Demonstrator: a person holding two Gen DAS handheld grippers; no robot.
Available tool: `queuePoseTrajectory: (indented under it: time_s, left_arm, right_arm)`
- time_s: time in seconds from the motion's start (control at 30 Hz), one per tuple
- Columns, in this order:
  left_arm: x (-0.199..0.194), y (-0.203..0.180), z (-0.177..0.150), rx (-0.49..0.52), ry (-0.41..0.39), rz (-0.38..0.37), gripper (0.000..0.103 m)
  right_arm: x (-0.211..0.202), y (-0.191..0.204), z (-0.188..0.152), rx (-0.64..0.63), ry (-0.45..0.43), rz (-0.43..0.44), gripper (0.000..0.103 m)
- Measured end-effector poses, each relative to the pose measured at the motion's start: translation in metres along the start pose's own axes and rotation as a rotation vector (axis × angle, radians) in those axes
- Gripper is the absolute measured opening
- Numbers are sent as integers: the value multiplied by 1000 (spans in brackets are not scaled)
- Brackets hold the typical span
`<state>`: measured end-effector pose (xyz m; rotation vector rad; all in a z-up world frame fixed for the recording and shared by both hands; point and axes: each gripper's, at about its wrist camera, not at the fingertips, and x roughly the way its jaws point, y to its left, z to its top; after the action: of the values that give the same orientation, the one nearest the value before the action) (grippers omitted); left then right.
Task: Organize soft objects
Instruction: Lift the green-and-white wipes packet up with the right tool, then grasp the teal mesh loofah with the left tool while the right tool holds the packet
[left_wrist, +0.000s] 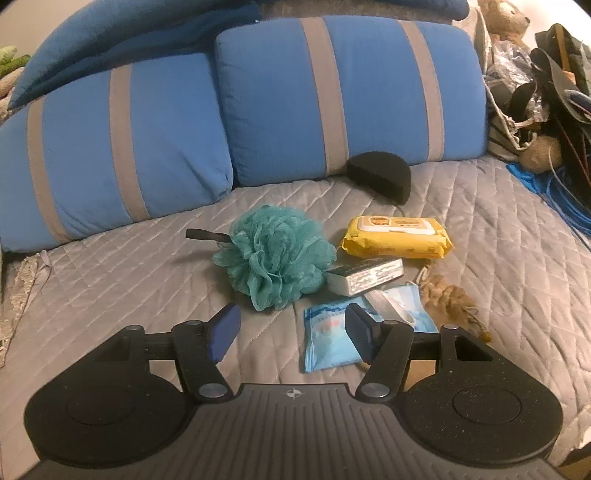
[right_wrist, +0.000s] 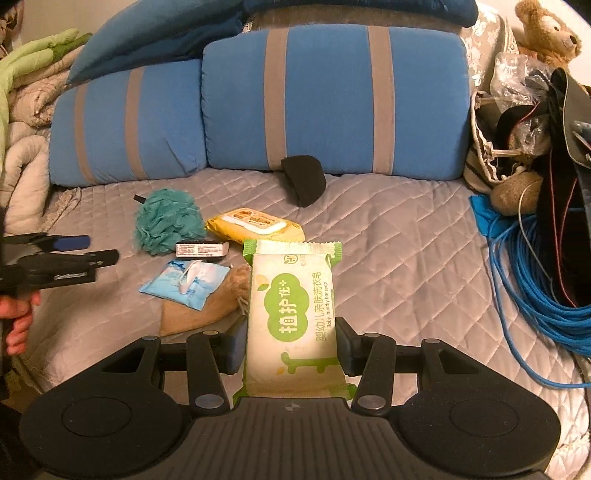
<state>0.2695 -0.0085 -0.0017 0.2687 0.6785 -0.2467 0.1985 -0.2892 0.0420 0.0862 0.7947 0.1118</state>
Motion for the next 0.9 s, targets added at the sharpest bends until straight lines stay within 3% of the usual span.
queuePoseTrajectory:
  time_s: [0.9]
  left_arm:
    - [90, 6, 27, -42, -10, 15, 62]
  right_arm:
    - [3, 13, -2, -75, 25, 69, 51]
